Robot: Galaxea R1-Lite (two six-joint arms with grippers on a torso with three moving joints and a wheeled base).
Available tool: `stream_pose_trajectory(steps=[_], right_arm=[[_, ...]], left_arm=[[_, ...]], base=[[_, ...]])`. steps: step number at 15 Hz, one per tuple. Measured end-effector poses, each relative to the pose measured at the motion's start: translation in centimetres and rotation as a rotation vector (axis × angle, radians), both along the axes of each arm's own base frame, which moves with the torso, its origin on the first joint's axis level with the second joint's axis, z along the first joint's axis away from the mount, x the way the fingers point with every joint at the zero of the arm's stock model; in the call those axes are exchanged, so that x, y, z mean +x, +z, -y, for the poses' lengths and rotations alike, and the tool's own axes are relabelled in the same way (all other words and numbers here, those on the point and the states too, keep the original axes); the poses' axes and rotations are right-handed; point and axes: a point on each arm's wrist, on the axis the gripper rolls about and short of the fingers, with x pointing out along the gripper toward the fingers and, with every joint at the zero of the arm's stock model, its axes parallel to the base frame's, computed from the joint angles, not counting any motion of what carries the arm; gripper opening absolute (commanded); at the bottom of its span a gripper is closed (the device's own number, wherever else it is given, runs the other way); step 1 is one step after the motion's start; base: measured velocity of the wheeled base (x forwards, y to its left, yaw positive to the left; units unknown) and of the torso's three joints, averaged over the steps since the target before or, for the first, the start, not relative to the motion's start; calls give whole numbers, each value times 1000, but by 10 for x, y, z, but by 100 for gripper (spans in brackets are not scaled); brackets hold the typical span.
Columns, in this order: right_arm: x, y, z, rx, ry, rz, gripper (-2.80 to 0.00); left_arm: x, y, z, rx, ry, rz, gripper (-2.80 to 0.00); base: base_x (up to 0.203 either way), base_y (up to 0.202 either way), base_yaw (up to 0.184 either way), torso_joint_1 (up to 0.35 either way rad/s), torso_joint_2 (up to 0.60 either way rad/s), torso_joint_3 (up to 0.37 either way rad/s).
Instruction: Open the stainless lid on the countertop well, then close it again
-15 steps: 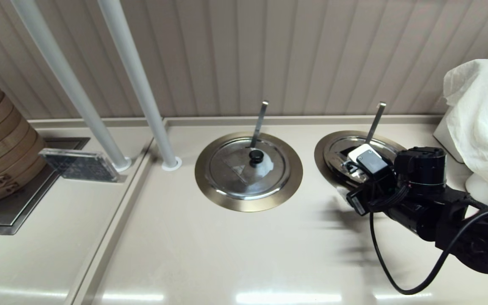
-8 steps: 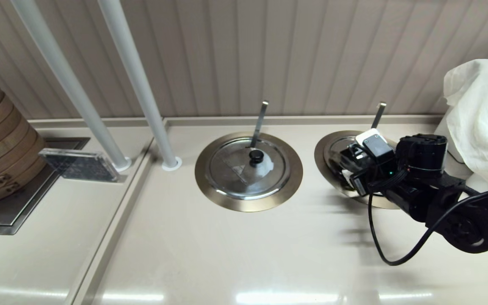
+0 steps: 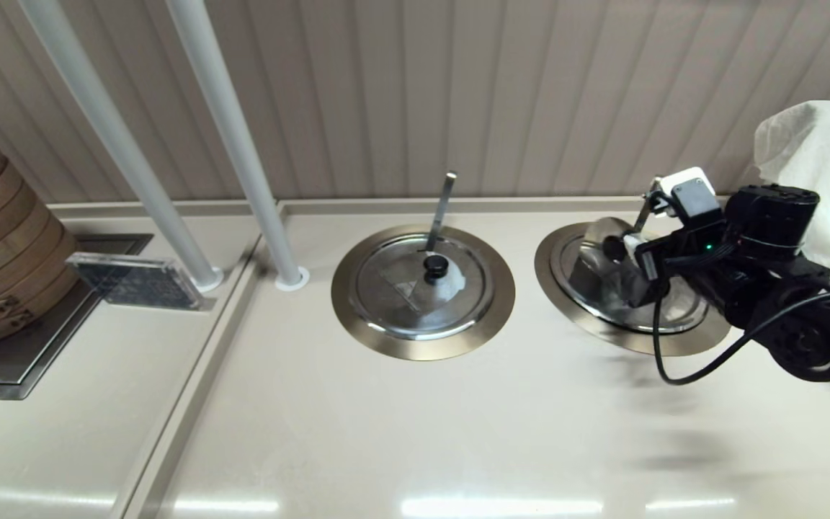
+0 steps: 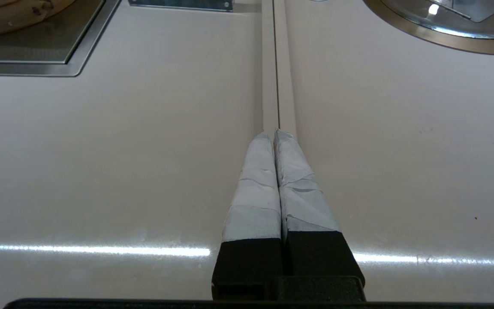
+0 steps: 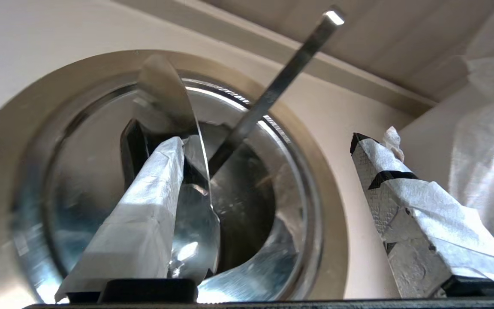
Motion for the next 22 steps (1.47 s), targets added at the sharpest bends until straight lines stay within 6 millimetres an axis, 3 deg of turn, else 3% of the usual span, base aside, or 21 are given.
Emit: stream_pose_trajectory(steps=[3, 5, 11, 12, 15, 17, 20, 22], right_arm=[[20, 19, 29, 61, -77, 90, 0], [21, 29, 35, 147, -73, 105, 0], [-14, 72, 44, 446, 106, -20, 0], [-20, 76, 46, 455, 120, -31, -280], [-38, 89, 47, 455, 128, -15, -280], [-67, 104, 49, 458, 144, -20, -280], [-143, 124, 44, 465, 200, -27, -280], [-199, 121, 40, 467, 234, -29, -280]], left_arm=[[0, 0, 0, 0, 0, 0, -280], [0, 0, 0, 0, 0, 0, -280], [0, 0, 0, 0, -1, 0, -280], [0, 0, 0, 0, 0, 0, -280], [0, 0, 0, 0, -1, 0, -280], [0, 0, 0, 0, 0, 0, -280], [0, 0, 0, 0, 0, 0, -280], [0, 0, 0, 0, 0, 0, -280]], base=[[0, 0, 0, 0, 0, 0], [0, 0, 0, 0, 0, 0], [0, 0, 0, 0, 0, 0], [0, 0, 0, 0, 0, 0], [0, 0, 0, 0, 0, 0], [0, 0, 0, 0, 0, 0], [0, 0, 0, 0, 0, 0], [0, 0, 0, 0, 0, 0]])
